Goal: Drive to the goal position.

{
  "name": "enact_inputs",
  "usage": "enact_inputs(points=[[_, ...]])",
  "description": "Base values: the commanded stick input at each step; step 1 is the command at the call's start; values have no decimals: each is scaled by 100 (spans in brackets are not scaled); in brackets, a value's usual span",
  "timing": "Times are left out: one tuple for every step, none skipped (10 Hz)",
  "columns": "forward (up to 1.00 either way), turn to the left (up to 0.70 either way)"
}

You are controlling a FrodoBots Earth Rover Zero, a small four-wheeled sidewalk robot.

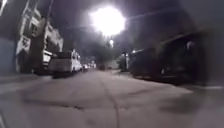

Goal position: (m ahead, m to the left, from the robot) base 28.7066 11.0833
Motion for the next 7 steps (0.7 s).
enact_inputs(points=[[70,0],[70,0],[70,0],[70,0],[70,0],[70,0],[70,0]])
